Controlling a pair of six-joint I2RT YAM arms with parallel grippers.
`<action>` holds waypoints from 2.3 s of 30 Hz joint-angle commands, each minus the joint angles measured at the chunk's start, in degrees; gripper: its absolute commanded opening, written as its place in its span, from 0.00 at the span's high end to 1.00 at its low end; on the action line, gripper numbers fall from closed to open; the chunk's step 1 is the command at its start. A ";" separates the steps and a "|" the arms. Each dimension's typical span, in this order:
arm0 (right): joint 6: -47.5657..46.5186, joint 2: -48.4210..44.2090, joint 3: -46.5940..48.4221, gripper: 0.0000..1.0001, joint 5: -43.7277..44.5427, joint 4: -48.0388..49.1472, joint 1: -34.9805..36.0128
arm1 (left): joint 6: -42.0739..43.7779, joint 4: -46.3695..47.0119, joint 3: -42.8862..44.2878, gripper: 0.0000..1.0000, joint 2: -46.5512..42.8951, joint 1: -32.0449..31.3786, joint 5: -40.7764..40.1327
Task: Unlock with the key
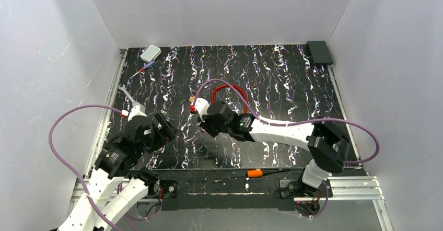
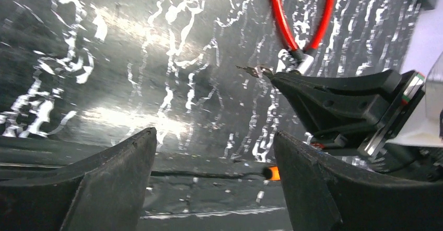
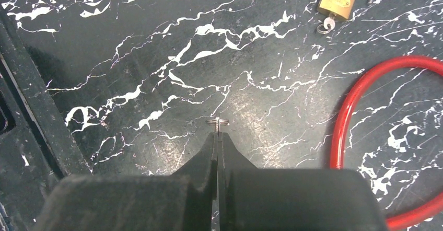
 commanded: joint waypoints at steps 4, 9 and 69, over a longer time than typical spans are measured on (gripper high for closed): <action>-3.58 -5.38 -1.53 0.99 3.69 3.61 2.37 | -18.45 9.18 -5.21 0.27 2.30 0.23 7.56; -3.48 -7.41 -1.12 0.99 6.49 3.45 4.70 | -30.28 21.40 -12.64 0.36 0.19 0.23 11.98; 23.52 -2.45 1.90 0.22 21.61 -12.76 5.32 | -15.71 10.96 -7.22 0.29 1.07 0.33 -1.88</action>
